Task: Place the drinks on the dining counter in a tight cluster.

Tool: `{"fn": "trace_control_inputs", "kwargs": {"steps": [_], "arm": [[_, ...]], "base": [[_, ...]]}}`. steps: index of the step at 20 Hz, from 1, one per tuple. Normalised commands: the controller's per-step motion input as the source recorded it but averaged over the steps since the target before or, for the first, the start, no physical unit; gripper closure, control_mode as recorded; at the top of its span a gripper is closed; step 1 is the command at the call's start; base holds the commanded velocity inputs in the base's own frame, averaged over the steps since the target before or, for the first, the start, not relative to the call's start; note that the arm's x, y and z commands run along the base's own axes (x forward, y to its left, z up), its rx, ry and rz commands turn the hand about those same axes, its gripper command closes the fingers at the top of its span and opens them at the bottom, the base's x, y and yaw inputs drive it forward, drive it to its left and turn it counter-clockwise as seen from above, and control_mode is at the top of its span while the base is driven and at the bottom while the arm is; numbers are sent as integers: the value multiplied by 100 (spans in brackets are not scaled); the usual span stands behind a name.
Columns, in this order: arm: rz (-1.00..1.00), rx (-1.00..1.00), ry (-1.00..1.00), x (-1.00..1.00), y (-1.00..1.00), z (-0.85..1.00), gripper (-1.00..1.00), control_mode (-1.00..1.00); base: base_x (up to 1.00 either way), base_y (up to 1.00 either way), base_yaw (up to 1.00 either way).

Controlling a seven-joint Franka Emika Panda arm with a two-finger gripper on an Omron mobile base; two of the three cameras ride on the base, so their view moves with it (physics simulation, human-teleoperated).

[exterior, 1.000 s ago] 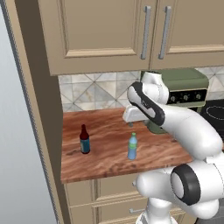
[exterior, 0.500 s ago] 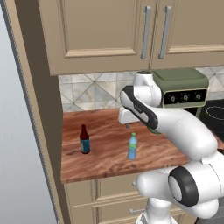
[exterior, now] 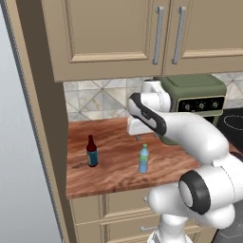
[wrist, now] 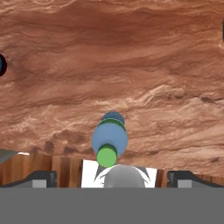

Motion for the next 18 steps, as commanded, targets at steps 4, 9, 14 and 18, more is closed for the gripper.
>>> {"fn": "trace_control_inputs", "kwargs": {"steps": [4,9,14,18], "arm": [[-5,0,2,3,0,-1,-100,-100],[-3,0,0,3,2,-2,-100,-100],[-5,0,0,-1,2,-9,-100,-100],[-11,0,-2,-45,0,-4,-100,-100]], "base": [[0,0,0],[0,0,0],[0,0,0],[0,0,0]]}}
